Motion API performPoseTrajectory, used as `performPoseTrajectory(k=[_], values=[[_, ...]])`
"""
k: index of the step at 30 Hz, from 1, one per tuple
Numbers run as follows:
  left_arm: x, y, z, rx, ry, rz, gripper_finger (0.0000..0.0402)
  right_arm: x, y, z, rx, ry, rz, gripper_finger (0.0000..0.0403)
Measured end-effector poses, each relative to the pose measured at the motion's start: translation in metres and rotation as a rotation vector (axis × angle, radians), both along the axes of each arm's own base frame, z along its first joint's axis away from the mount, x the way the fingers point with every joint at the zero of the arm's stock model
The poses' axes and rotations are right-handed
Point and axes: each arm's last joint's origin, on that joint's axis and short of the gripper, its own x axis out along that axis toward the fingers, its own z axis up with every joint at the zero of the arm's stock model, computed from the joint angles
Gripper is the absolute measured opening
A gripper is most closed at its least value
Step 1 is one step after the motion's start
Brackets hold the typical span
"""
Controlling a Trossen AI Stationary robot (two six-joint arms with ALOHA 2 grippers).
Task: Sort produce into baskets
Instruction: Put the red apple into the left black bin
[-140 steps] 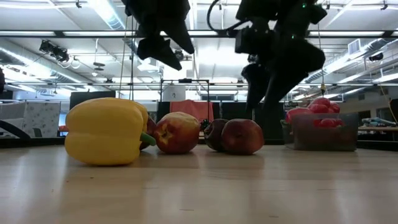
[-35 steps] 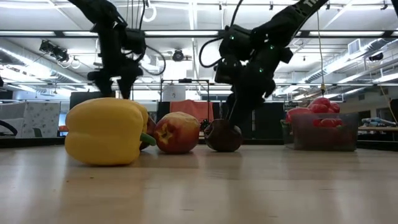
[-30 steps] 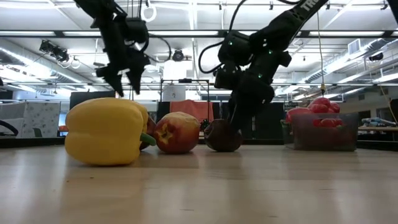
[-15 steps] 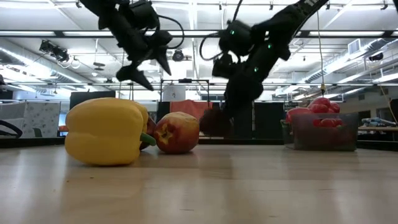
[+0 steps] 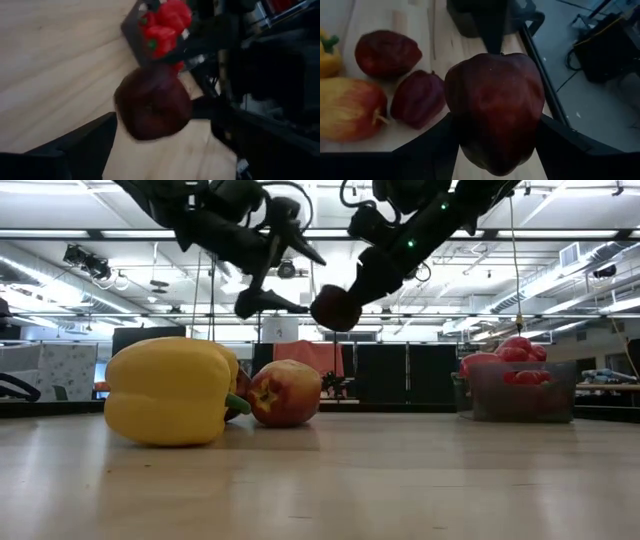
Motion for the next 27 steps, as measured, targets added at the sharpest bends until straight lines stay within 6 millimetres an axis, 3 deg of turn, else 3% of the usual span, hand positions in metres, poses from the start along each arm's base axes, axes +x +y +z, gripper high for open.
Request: performPoseTrajectory(k=[7,18,21,25,27], values=[[0.021,-0.002,-0.024,-0.033,0.03,-0.014,0.0397,0.004,0.001,0.008,-0.037,-0.03,0.054,0.0238],[0.026,0.0,-0.027,-0.042,0.002,0.034,0.0389,0.005,0.002,0.013,-0.03,-0.021,0.091,0.024],[0.026,0.001,-0.026,-0.026,0.002,0.032,0.0355,0.005,0.003,0.013,-0.011,-0.023,0.115,0.0243],[0.026,0.002,-0.025,-0.022,-0.01,0.037,0.0268,0.005,0.003,0.013,0.009,-0.034,0.077,0.0254],[0.026,0.004,-0.025,-0.019,-0.014,0.042,0.0258,0.005,0.003,0.013,0.009,-0.038,0.052,0.0262]])
